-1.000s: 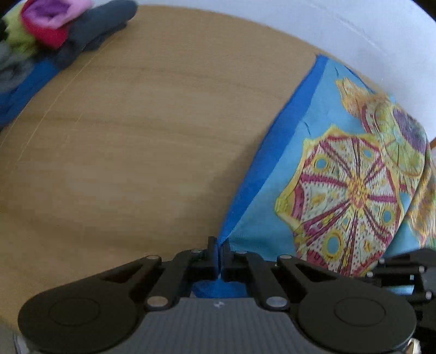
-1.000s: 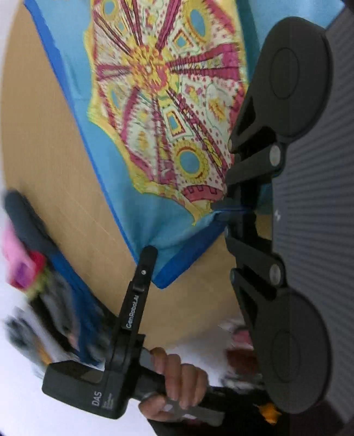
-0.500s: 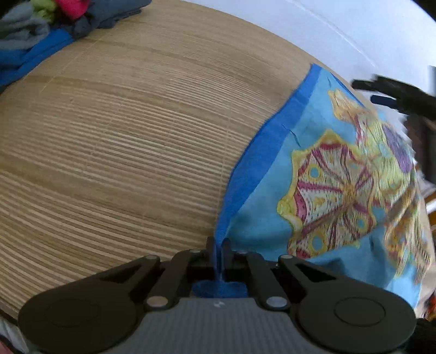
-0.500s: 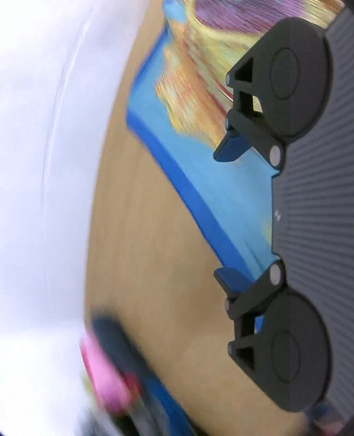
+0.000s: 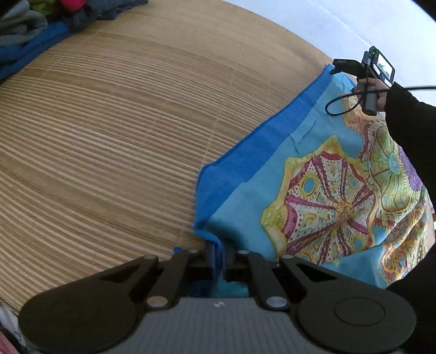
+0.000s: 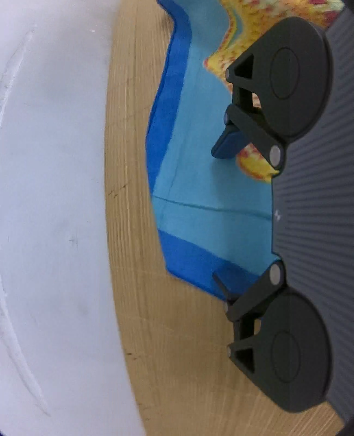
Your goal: Fold clothes
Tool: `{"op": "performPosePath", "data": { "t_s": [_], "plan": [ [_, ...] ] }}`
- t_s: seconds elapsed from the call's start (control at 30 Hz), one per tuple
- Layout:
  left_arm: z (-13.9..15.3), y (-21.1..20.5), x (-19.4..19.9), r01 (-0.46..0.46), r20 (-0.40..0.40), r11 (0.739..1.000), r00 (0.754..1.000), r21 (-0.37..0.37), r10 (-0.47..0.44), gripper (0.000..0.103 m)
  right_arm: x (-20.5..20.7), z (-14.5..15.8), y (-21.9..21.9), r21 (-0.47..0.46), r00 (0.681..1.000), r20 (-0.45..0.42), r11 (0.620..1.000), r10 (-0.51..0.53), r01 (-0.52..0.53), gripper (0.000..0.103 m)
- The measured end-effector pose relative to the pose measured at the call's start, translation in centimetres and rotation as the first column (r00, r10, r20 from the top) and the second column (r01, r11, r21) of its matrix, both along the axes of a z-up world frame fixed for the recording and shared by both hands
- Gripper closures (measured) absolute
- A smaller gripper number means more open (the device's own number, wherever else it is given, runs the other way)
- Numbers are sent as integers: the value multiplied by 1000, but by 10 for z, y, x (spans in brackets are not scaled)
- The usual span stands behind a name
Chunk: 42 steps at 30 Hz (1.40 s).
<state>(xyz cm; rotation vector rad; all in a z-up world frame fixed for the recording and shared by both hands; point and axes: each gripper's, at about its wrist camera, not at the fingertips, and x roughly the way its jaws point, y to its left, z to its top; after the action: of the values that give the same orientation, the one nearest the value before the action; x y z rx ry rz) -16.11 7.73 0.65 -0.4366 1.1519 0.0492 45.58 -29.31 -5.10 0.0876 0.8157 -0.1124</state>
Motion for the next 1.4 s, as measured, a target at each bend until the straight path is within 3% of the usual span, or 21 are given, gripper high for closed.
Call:
{"op": "performPosePath", "data": {
  "t_s": [0.07,0.13,0.27,0.37,0.5,0.7,0.87,1.0,1.1,1.2,1.27,1.33,1.4],
  "plan": [
    [0,1,3,-7,-5,1000,1000,3,7,98,2,2,4,4,999,31,999,45,-45,44],
    [0,2,5,-24,-7,1000,1000,3,24,98,6,5,14,6,996,51,997,79,-80,98],
    [2,14,3,-99,2,995,995,11,99,98,14,5,31,71,991,79,991,105,-111,100],
    [5,28,0,-156,15,987,988,32,156,98,25,5,58,173,987,93,974,131,-146,100],
    [6,44,-8,-239,6,967,971,83,239,98,36,-1,123,197,965,113,947,235,-253,100],
    [4,62,-25,-356,-36,911,928,210,371,98,51,-12,224,321,922,154,865,355,-386,99],
    [3,80,-31,-416,-52,865,893,280,446,98,69,-2,279,431,909,267,803,322,-411,99],
    [3,65,-8,-364,-12,895,925,257,380,96,73,7,291,424,918,251,818,306,-388,90],
    [2,46,21,-264,26,933,964,245,266,95,56,11,275,417,899,240,797,366,-436,78],
    [2,26,49,-152,71,963,988,224,140,91,30,29,245,379,859,222,771,460,-511,68],
    [2,12,67,-86,108,972,992,217,64,83,3,44,224,348,801,178,725,571,-594,65],
    [-1,-2,83,-43,141,973,990,225,11,69,-34,57,206,301,703,113,650,702,-697,62],
    [-5,-14,100,-12,158,970,987,243,-27,64,-94,64,194,219,550,39,530,834,-819,53]
  ]
}}
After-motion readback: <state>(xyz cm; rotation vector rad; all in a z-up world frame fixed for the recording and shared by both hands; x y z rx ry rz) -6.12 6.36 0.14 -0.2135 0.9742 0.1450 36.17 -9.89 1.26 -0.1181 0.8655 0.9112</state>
